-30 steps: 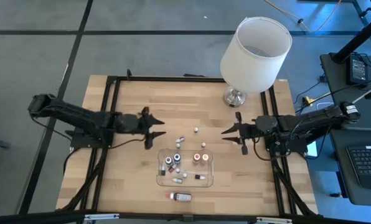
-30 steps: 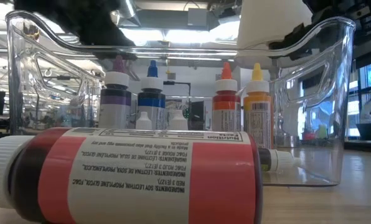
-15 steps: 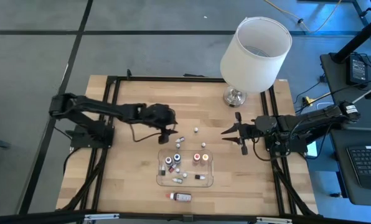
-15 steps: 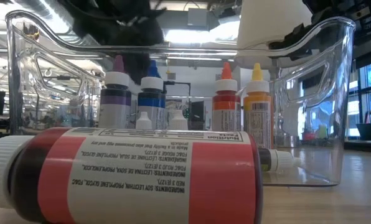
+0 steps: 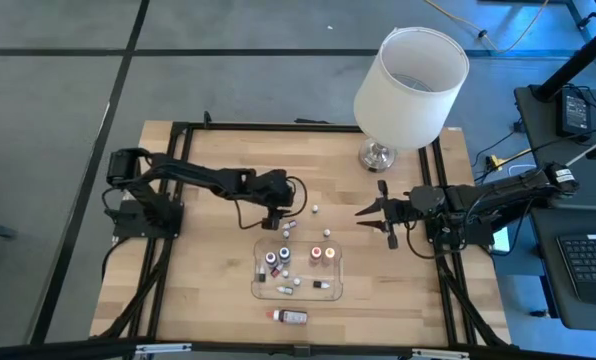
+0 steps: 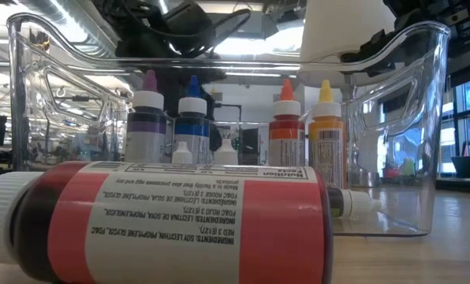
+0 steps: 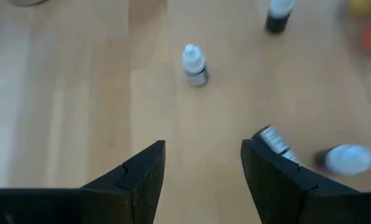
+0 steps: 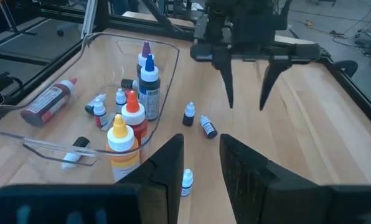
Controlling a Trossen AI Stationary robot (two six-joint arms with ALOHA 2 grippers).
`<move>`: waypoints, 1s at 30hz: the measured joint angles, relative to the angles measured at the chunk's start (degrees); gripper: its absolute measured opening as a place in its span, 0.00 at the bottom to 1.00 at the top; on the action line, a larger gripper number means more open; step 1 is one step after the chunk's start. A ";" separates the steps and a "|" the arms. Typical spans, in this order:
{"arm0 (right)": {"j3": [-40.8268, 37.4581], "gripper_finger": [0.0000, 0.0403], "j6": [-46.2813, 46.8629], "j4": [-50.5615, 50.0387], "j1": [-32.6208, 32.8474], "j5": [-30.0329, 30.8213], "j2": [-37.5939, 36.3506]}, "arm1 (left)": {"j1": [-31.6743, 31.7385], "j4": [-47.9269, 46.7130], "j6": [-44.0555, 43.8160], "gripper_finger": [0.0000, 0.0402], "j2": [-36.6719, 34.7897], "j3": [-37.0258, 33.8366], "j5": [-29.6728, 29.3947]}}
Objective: Pick & Place food coloring
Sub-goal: Put the small white food coloring bottle into the container
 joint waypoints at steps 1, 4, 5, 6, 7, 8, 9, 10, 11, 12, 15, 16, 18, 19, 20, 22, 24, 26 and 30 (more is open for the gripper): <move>0.00 0.26 0.00 0.00 0.00 0.00 0.02 | -0.19 0.07 1.39 0.52 0.31 0.00 -1.46; 0.00 0.26 -0.03 0.00 0.00 0.00 0.02 | -0.67 -0.02 2.96 0.51 1.08 -0.04 -4.27; 0.00 0.26 -0.04 0.00 0.00 0.00 0.02 | -0.79 -0.01 2.90 0.51 1.06 -0.08 -4.31; 0.00 0.26 -0.04 0.00 0.00 0.00 0.02 | -1.06 0.25 2.82 0.51 1.07 -0.04 -4.28; 0.00 0.26 -0.04 0.00 0.00 0.00 0.02 | -1.38 0.23 2.70 0.51 1.13 -0.02 -4.13; 0.00 0.26 -0.04 0.00 0.00 0.00 0.02 | -1.77 0.12 2.63 0.51 1.20 -0.02 -3.95; 0.00 0.26 -0.05 -0.01 0.00 0.00 0.02 | -2.24 0.11 2.53 0.51 1.26 -0.04 -3.64; 0.00 0.26 -0.07 0.00 0.00 0.00 0.02 | -2.78 0.14 2.50 0.51 1.27 -0.04 -3.58; 0.00 0.26 -0.07 0.00 0.00 0.00 0.02 | -3.33 0.18 2.50 0.51 1.27 -0.04 -3.56; 0.00 0.26 -0.07 -0.01 0.00 0.00 0.02 | -3.88 0.15 2.50 0.52 1.27 -0.04 -3.55; 0.00 0.26 -0.07 0.00 0.00 0.00 0.02 | -5.41 0.15 2.30 0.51 1.26 -0.04 -3.72; 0.00 0.26 -0.07 0.00 0.00 0.02 0.02 | -5.84 0.15 1.90 0.51 1.27 -0.04 -3.96; 0.00 0.26 -0.07 0.00 0.00 0.01 0.02 | -6.67 0.17 0.68 0.51 1.25 -0.04 -4.29; 0.00 0.26 -0.07 -0.02 0.00 0.00 0.02 | -7.06 0.16 0.07 0.51 1.25 -0.04 -4.55; 0.00 0.26 -0.07 0.00 0.00 0.02 0.02 | -7.42 0.15 -0.45 0.51 1.27 -0.04 -4.73; 0.00 0.26 0.05 0.00 0.00 0.00 0.02 | -8.17 0.18 -1.11 0.52 1.25 -0.04 -4.75; 0.00 0.26 0.09 -0.02 -0.01 0.01 0.02 | -8.94 0.15 -2.23 0.52 1.25 -0.04 -4.80; 0.00 0.26 0.09 -0.02 0.00 0.02 0.02 | -9.61 0.17 -3.76 0.51 1.25 -0.04 -4.89; 0.00 0.26 0.11 0.00 0.00 0.02 0.02 | -10.97 0.15 -6.02 0.51 1.25 -0.04 -4.98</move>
